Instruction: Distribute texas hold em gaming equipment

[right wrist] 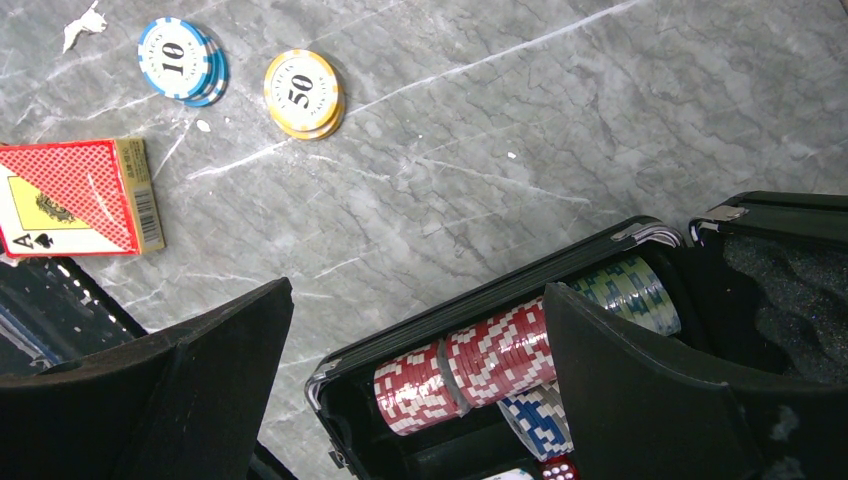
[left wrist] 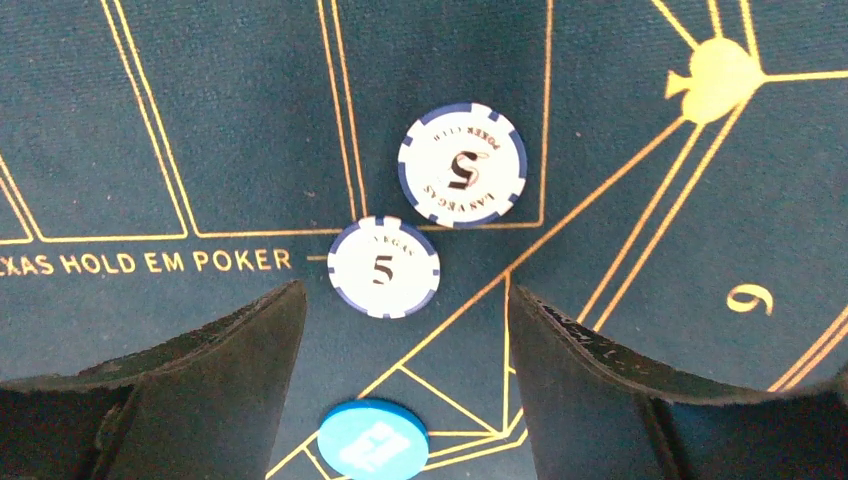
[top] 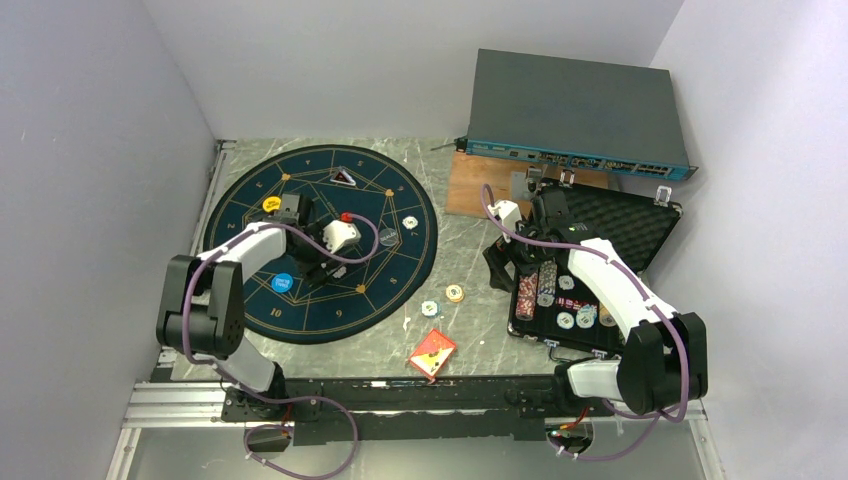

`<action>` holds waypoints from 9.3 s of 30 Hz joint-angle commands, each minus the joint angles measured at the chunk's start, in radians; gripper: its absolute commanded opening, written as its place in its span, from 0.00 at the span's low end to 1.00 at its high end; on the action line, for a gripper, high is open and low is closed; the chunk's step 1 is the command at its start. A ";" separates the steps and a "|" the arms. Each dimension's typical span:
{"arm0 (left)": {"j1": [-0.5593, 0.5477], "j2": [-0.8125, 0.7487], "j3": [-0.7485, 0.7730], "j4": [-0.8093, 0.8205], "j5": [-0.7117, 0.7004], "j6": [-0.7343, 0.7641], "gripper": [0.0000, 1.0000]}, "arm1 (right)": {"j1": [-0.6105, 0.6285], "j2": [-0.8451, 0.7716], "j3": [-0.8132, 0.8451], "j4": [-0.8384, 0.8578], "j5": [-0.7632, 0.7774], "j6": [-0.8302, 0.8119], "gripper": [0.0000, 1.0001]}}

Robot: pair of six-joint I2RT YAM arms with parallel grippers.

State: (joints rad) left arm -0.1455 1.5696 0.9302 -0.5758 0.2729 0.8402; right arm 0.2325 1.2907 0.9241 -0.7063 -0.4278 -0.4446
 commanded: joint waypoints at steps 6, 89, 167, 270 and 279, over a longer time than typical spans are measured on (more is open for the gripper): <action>-0.005 0.100 0.024 0.090 -0.021 -0.010 0.65 | 0.004 -0.001 0.003 0.006 -0.010 -0.013 1.00; -0.080 0.087 0.148 -0.052 -0.001 -0.093 0.36 | 0.005 0.020 0.001 -0.001 -0.013 -0.017 1.00; 0.394 -0.246 0.260 -0.136 0.500 -0.324 0.84 | 0.429 0.488 0.171 0.128 0.204 -0.071 0.79; 0.497 -0.248 0.188 -0.020 0.575 -0.481 0.87 | 0.491 0.609 0.200 0.073 0.323 -0.070 0.46; 0.497 -0.235 0.192 -0.017 0.576 -0.485 0.86 | 0.484 0.575 0.283 0.035 0.294 -0.074 0.28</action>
State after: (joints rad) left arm 0.3538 1.3350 1.0866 -0.6239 0.8356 0.3676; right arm 0.7116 1.8385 1.1790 -0.6533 -0.1085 -0.5163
